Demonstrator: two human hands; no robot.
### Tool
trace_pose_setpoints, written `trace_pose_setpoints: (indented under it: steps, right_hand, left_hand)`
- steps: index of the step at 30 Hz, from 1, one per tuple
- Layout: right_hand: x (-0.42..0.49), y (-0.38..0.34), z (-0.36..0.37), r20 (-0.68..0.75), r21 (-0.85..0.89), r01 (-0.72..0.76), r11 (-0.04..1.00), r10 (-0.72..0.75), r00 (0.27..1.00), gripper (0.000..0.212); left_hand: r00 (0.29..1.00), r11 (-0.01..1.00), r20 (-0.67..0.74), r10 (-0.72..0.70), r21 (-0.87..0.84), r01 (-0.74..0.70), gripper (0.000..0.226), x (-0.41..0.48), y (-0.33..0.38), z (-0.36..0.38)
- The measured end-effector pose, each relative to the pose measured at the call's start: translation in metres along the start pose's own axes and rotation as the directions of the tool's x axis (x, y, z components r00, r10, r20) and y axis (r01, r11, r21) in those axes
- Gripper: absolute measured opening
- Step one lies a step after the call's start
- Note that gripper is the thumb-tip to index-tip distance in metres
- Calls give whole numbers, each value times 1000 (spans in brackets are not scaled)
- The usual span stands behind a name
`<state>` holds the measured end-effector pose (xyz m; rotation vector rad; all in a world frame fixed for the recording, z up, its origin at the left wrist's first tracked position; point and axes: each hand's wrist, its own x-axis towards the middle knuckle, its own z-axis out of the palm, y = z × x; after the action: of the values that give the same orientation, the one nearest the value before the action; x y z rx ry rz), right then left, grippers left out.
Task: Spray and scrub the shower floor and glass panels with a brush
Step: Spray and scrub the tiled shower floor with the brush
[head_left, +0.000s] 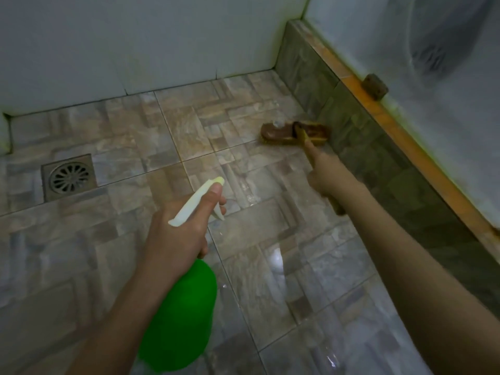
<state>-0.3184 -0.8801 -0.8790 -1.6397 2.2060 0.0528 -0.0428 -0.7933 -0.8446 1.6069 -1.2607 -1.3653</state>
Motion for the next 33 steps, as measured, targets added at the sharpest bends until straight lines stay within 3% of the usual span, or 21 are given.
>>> trace_pose_setpoints:
  steps: [2, 5, 8, 11, 18, 21, 24, 29, 33]
  right_hand:
    - [-79, 25, 22, -28, 78, -69, 995, 71, 997, 98]
    - [-153, 43, 43, 66, 111, -249, 962, 243, 968, 102]
    - [-113, 35, 35, -26, 176, -216, 960, 224, 974, 102]
    - [-79, 18, 20, 13, 187, -181, 965, 182, 983, 92]
    - [-222, 43, 68, -1, 311, -342, 887, 360, 933, 106]
    - [-174, 44, 60, -47, 293, -254, 922, 279, 959, 101]
    - [-123, 35, 33, 22, 204, -134, 970, 132, 991, 89]
    - [-219, 12, 56, 180, 142, -141, 980, 114, 977, 97]
    - [-173, 9, 64, 78, 114, -48, 992, 39, 996, 97]
  left_hand:
    - [999, 1000, 37, 2, 6, -2, 57, -3, -2, 4]
    - [998, 1000, 62, 14, 22, -15, 57, -8, -2, 16]
    - [996, 997, 84, 35, 72, -42, 51, -15, 0, 27]
    - [993, 996, 103, 55, 67, -62, 48, -22, 2, 31]
    - [986, 994, 158, 60, 80, -74, 51, -37, -3, 29]
    - [985, 991, 164, 49, 118, -69, 47, -43, -7, 31]
    - [984, 992, 168, 51, 103, -69, 46, -49, -9, 31]
    - [989, 994, 145, 32, 94, -46, 45, -57, -14, 25]
    - [991, 991, 135, 22, 127, -39, 49, -60, -17, 18]
